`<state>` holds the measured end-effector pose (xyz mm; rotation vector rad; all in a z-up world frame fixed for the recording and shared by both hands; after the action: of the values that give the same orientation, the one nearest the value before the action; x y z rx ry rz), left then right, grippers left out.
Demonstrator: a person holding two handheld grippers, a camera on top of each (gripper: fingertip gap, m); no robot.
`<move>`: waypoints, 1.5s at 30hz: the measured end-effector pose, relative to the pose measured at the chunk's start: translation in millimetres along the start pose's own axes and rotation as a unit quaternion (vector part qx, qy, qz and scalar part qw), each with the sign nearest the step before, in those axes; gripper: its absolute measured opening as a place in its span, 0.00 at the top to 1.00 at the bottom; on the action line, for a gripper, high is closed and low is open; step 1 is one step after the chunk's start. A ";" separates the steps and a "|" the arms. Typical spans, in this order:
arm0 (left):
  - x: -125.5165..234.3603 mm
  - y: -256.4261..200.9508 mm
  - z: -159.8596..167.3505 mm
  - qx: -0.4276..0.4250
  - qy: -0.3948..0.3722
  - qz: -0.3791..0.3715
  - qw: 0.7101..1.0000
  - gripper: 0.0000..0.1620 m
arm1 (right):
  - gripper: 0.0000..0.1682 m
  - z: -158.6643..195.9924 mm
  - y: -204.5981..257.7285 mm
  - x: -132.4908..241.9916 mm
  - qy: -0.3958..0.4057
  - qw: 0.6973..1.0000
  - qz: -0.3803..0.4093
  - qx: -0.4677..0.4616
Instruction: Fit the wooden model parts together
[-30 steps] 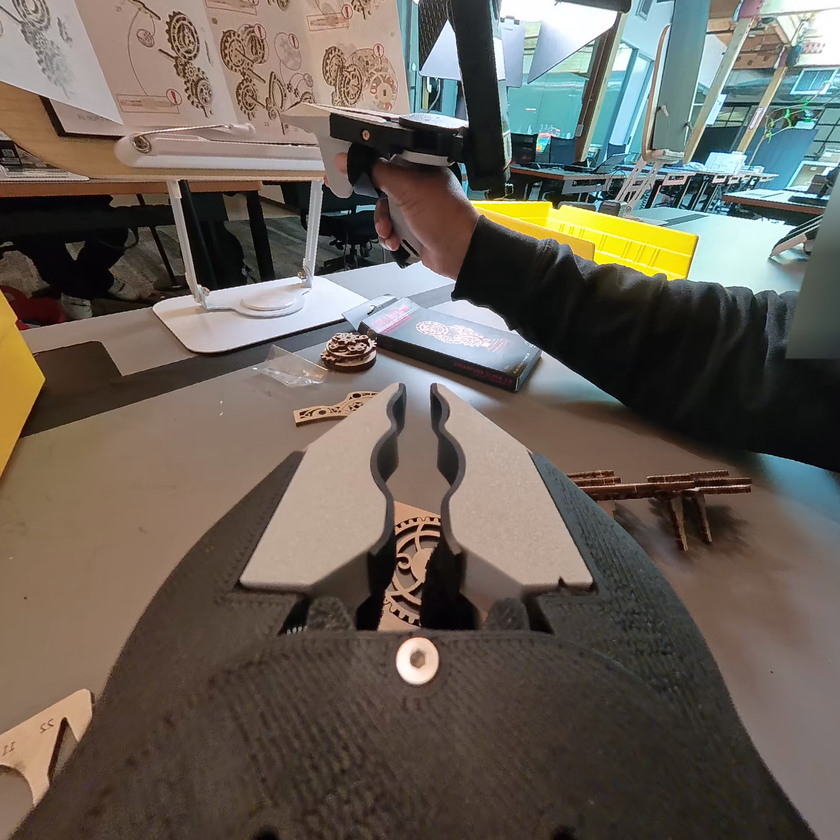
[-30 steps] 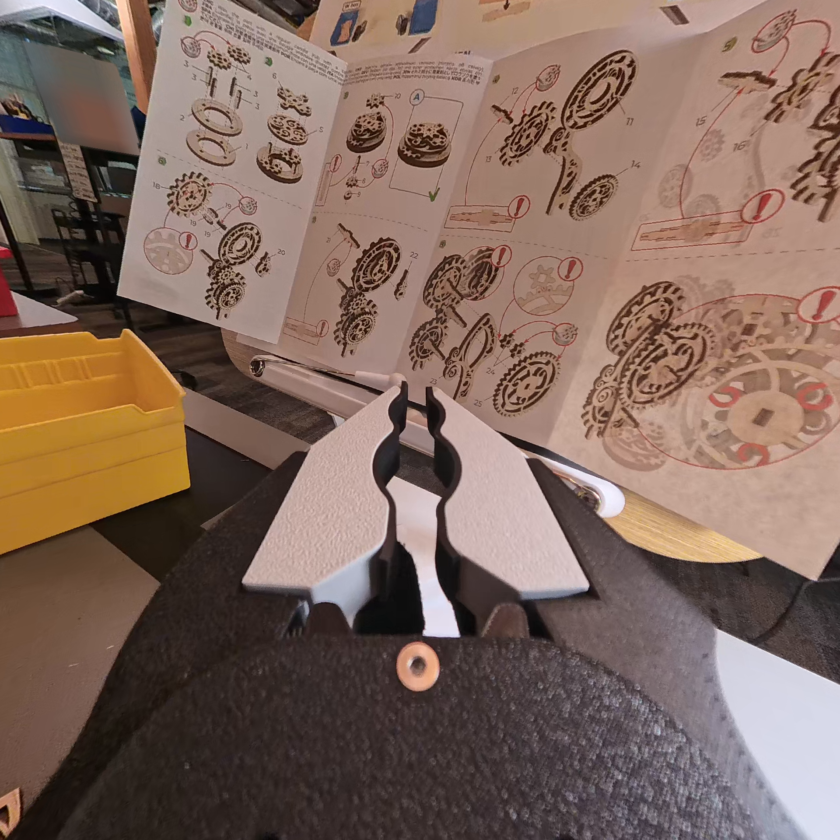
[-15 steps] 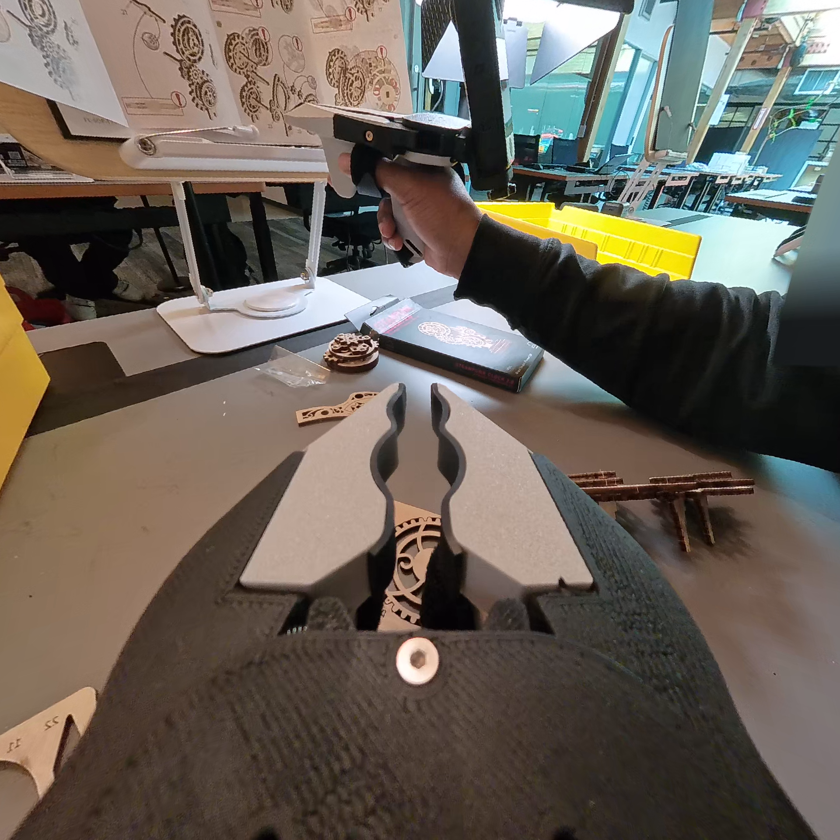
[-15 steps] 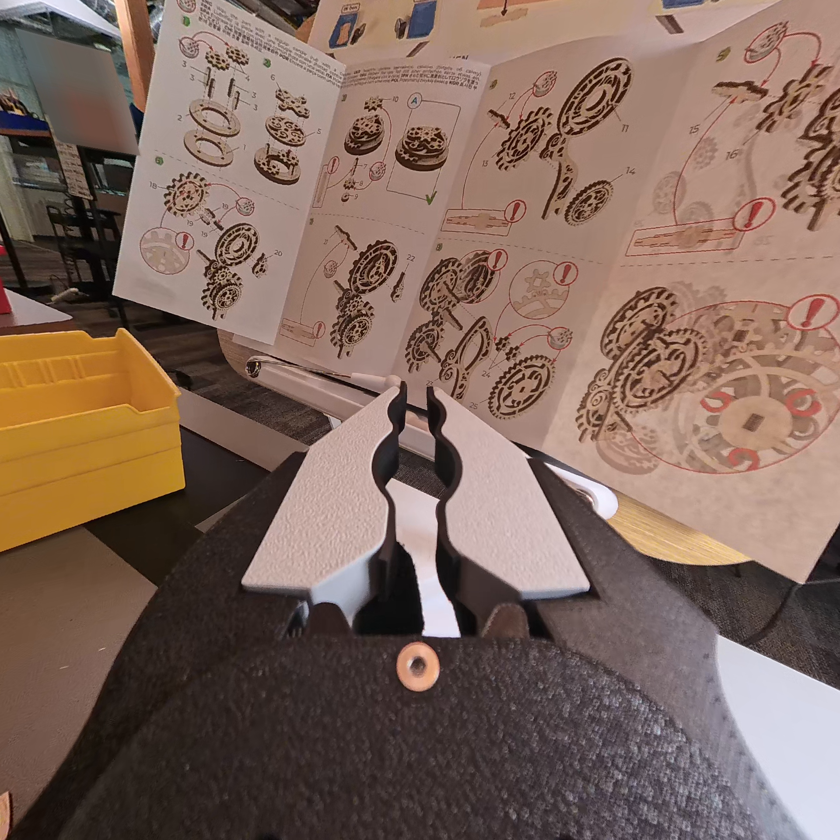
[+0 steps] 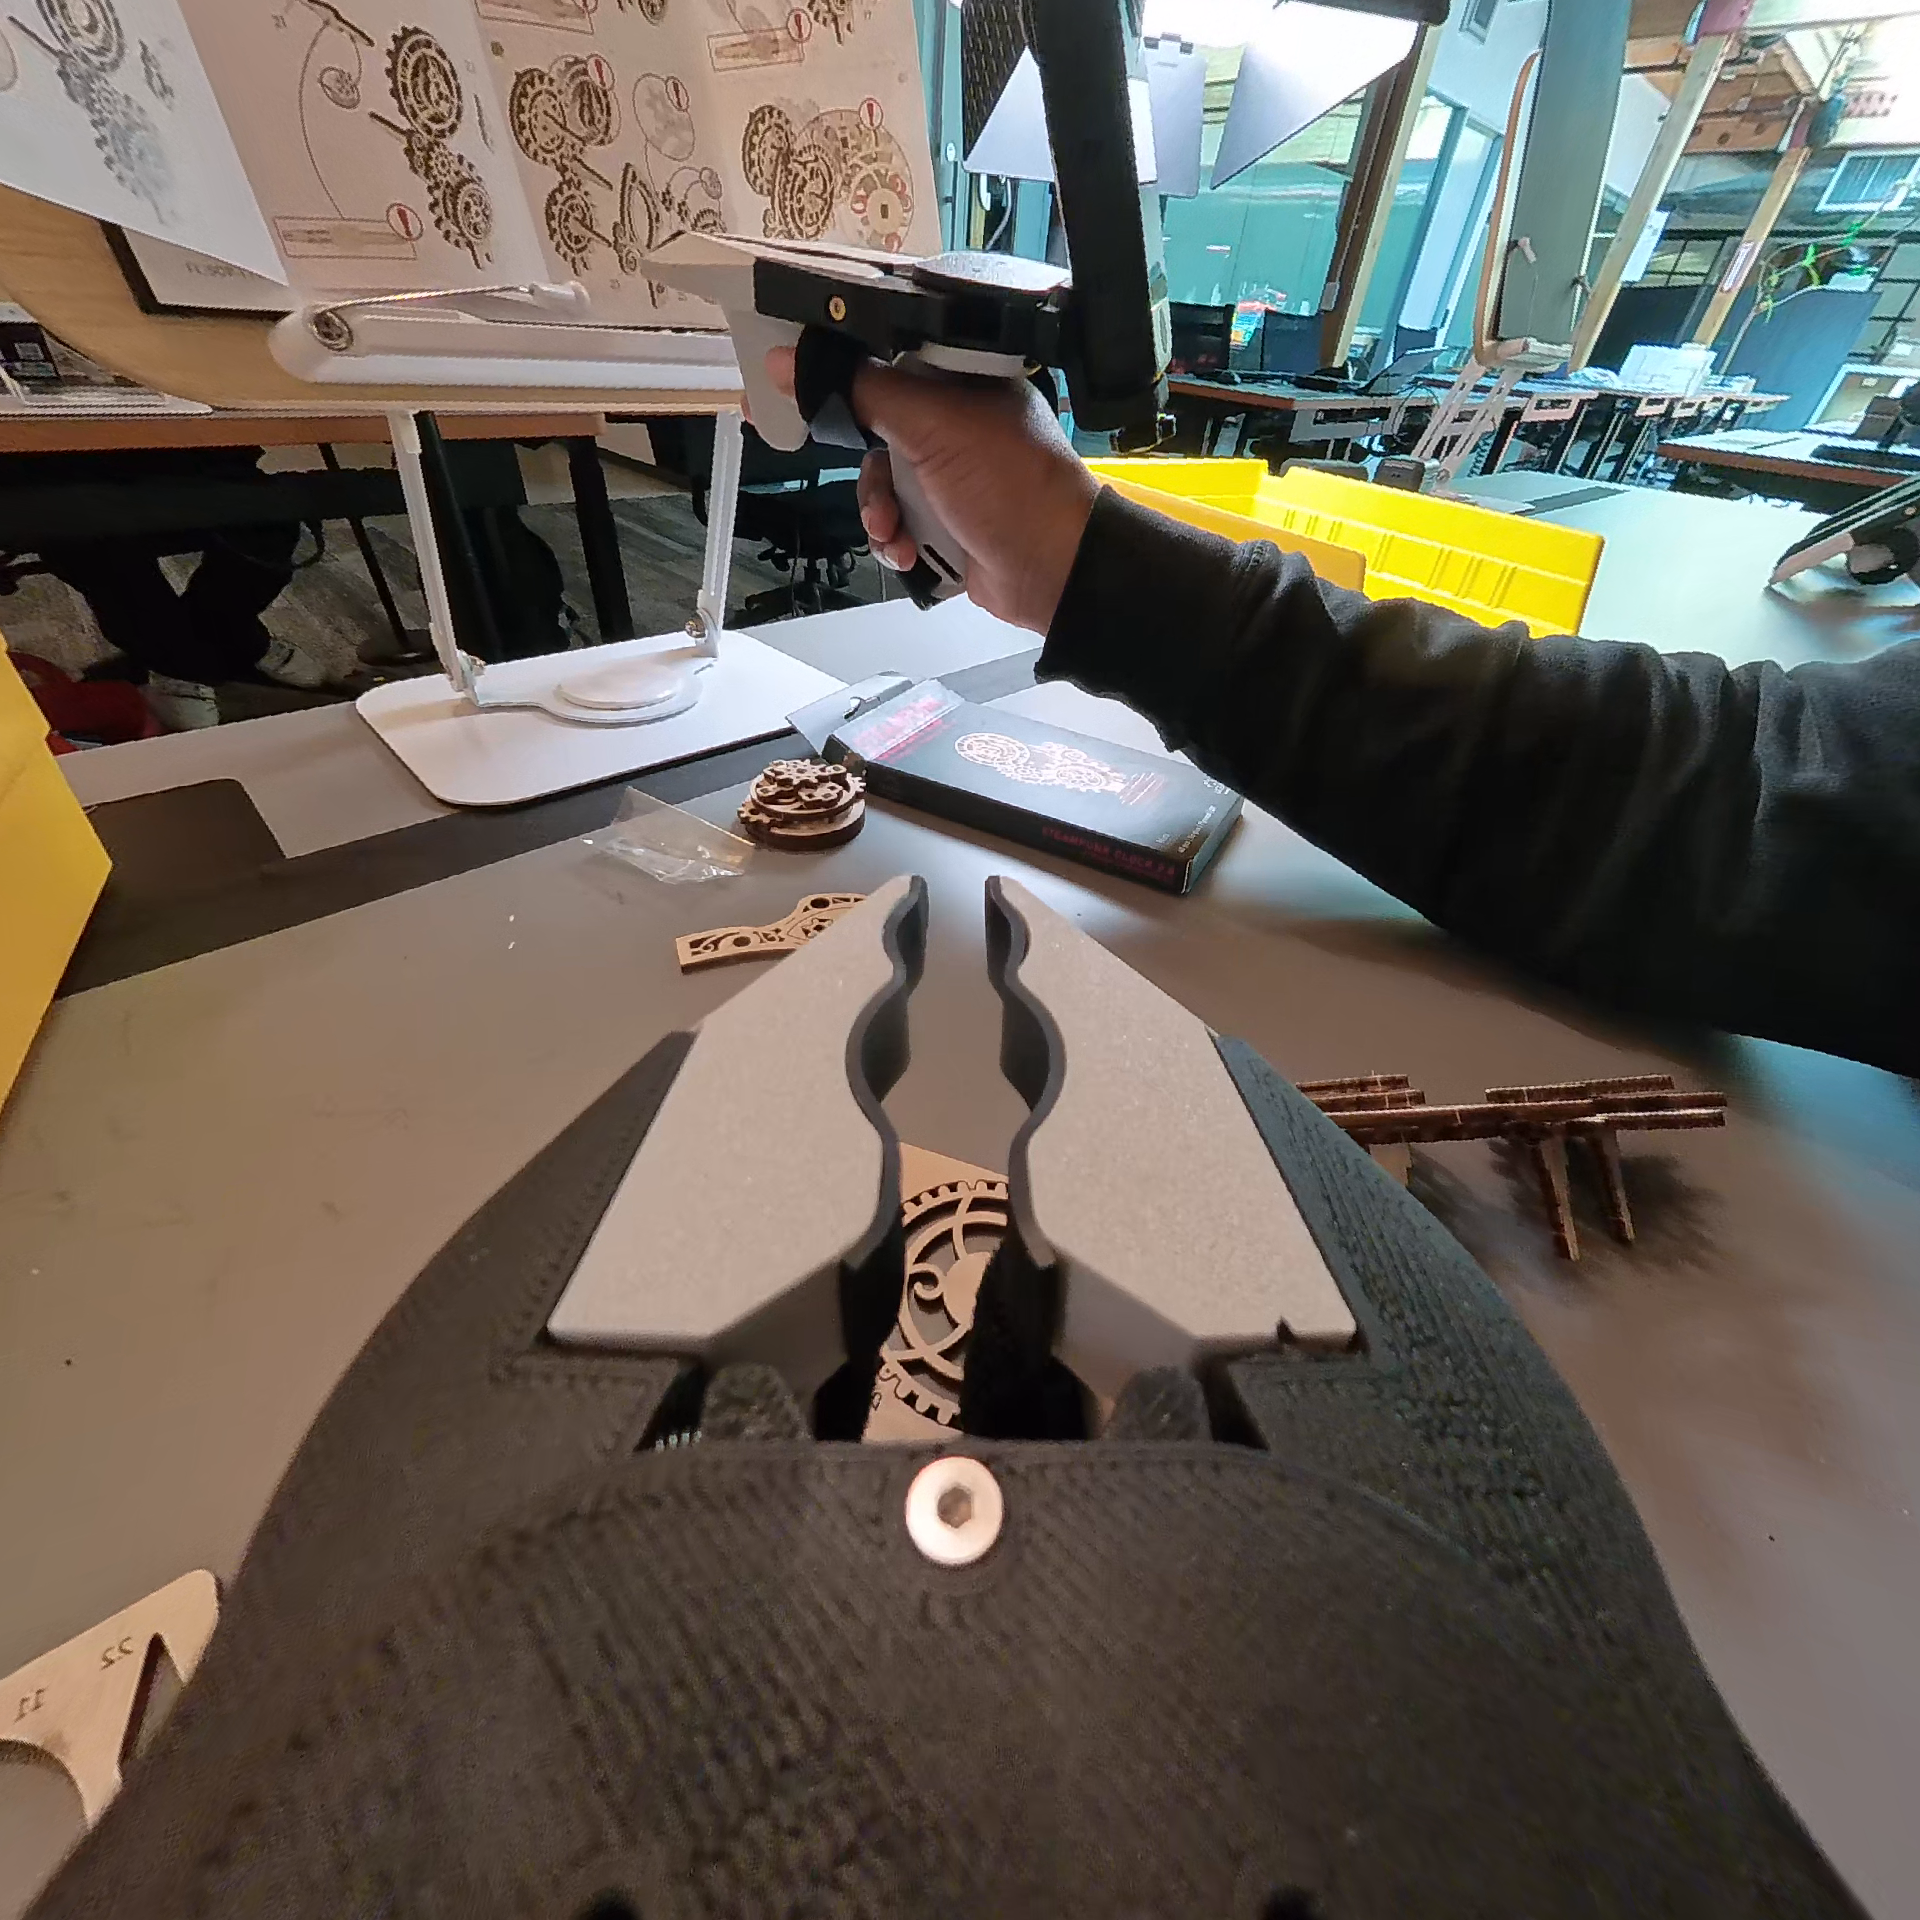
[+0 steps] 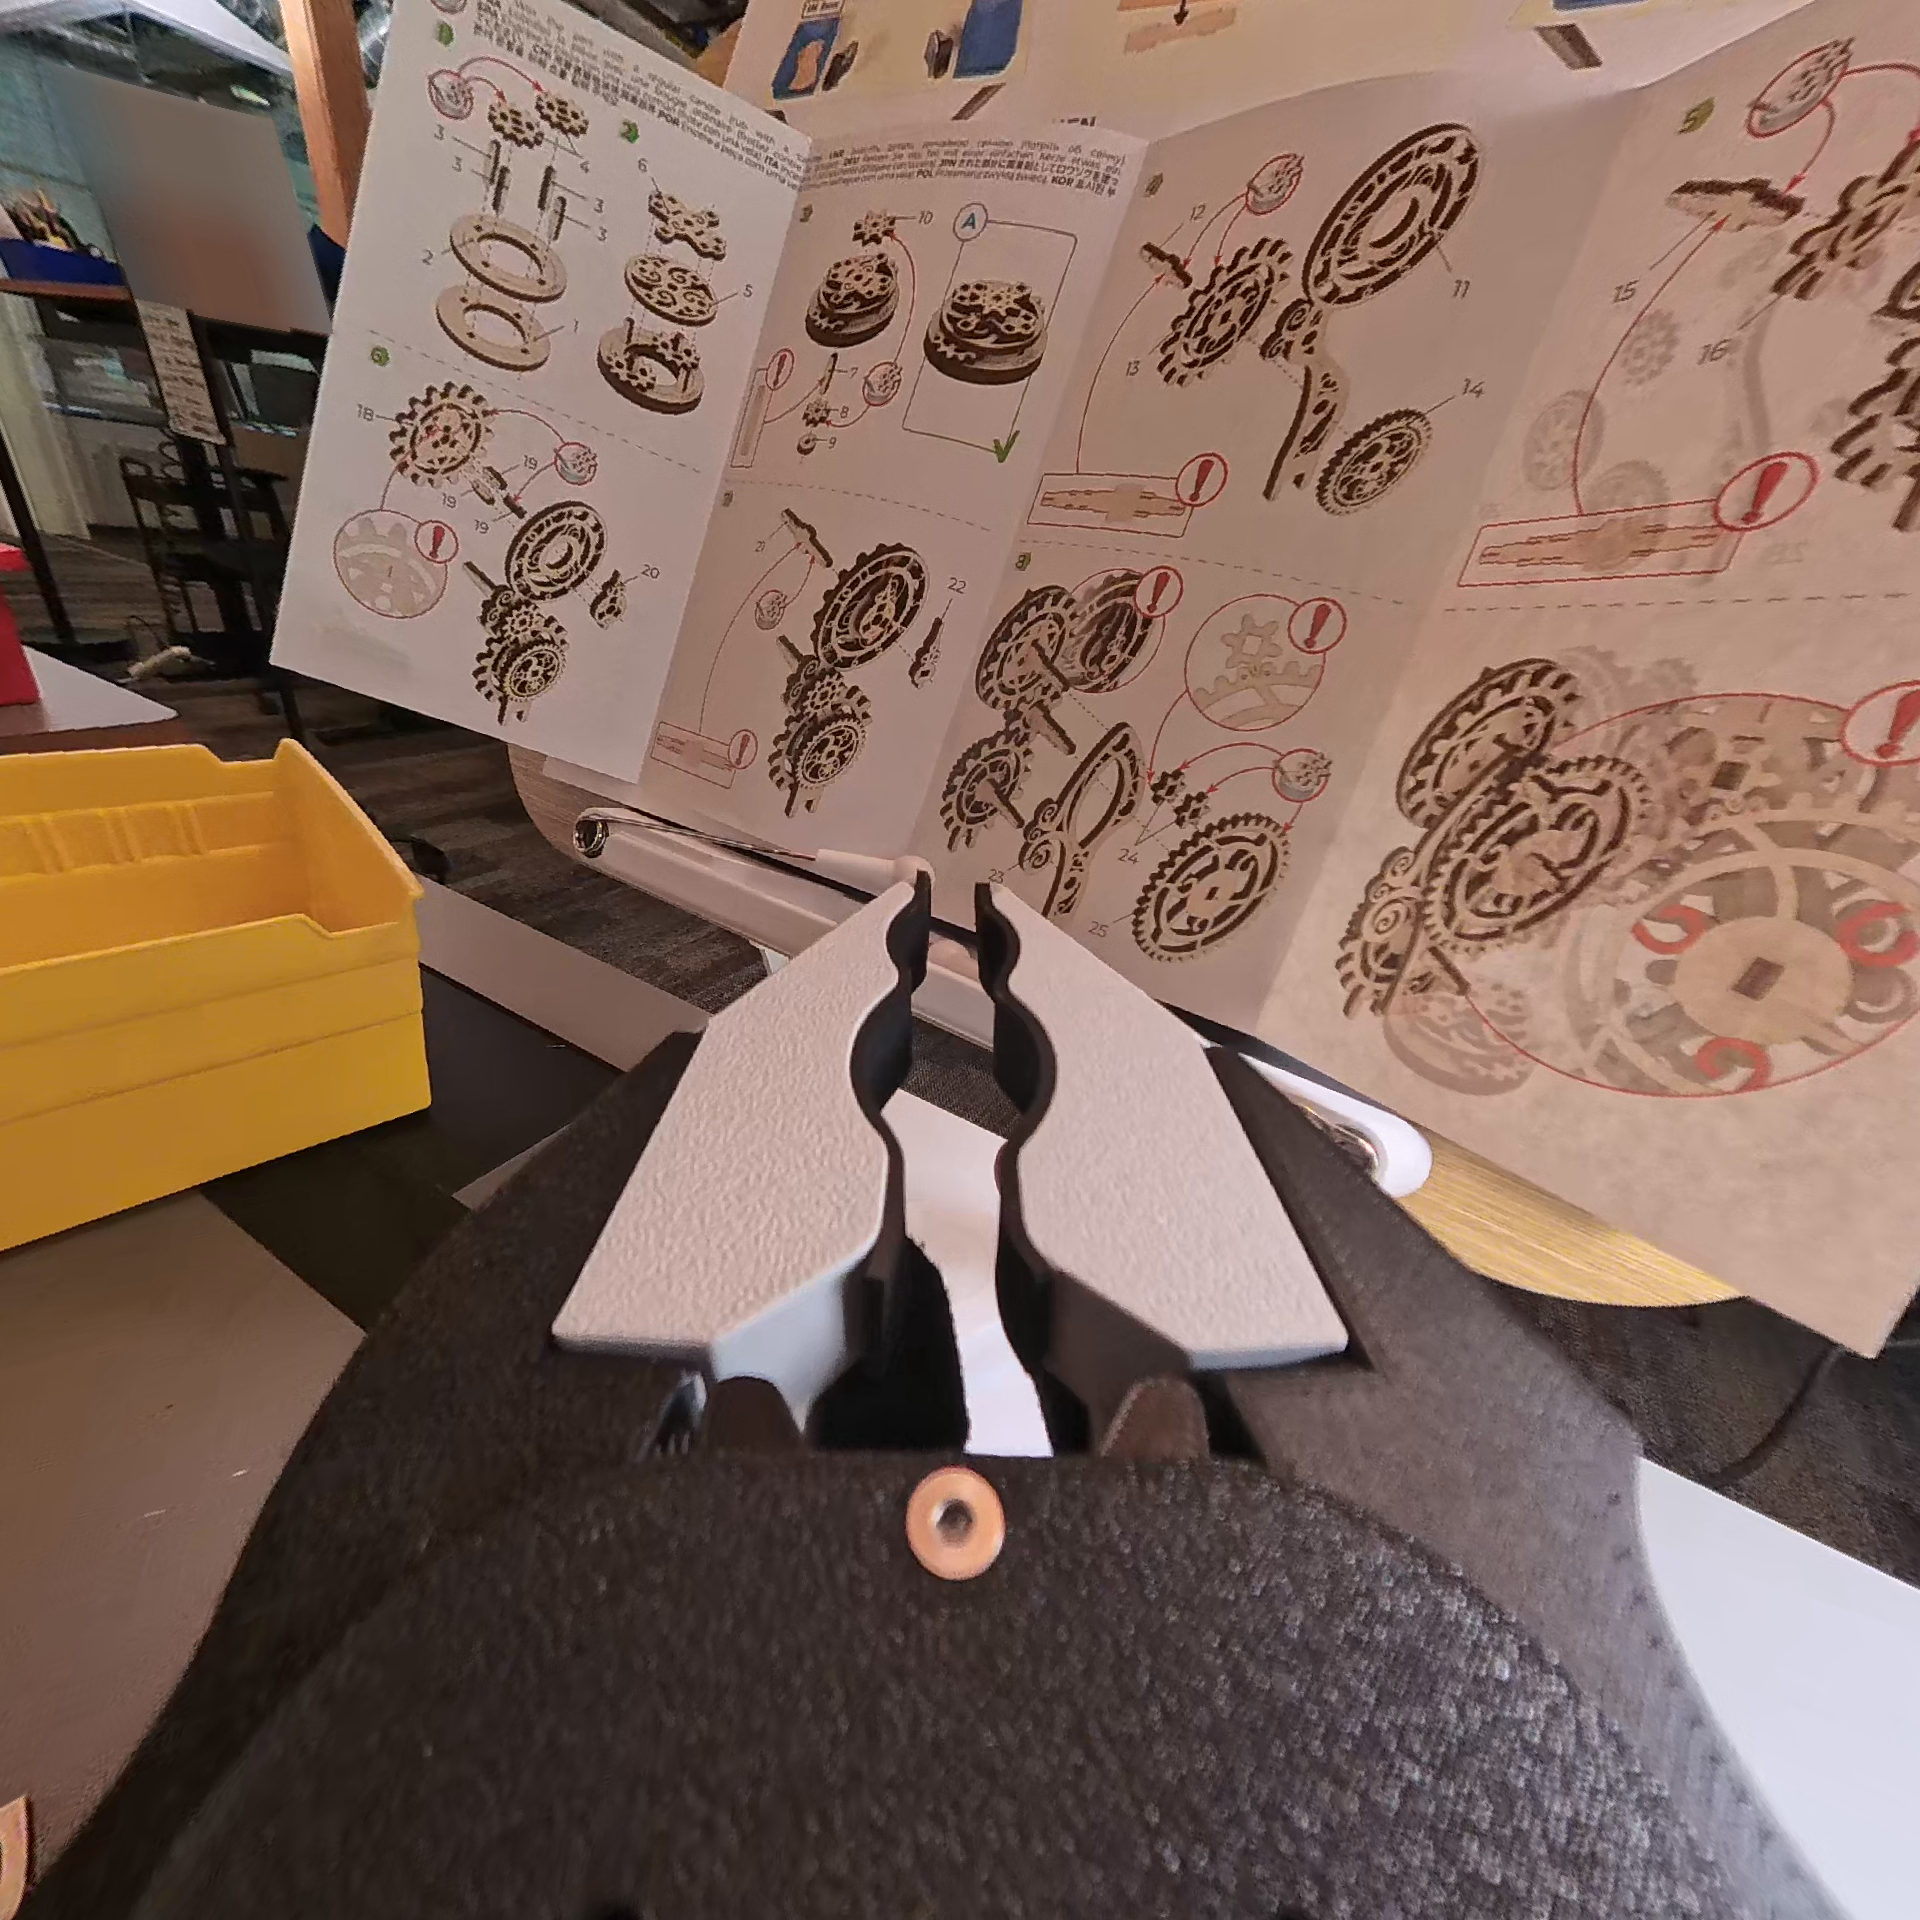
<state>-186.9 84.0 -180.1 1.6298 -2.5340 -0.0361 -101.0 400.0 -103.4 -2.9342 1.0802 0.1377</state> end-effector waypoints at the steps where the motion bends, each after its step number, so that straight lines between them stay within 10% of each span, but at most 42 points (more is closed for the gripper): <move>1: 0.0 0.0 0.0 0.000 0.000 0.000 1.000 0.94 | 0.96 0.1 -0.2 0.1 0.000 1.000 0.001 0.001; 45: -2.4 -10.4 -3.8 -0.021 -0.006 0.044 0.999 0.91 | 1.00 -9.3 -33.3 12.2 -0.026 0.998 0.053 0.015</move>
<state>-176.0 82.1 -177.5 1.5069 -2.5916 -0.0909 -69.4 417.1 -95.9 -2.8304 1.2209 0.1968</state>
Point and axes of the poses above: each gripper's, where its closed fingertips meet, x back along the fingers, z out of its underside, y = z × x across the jaws, the point moved 8 cm from there along x, back along the fingers, and after that the axes turned 9 degrees about -x, right-handed, at the moved point
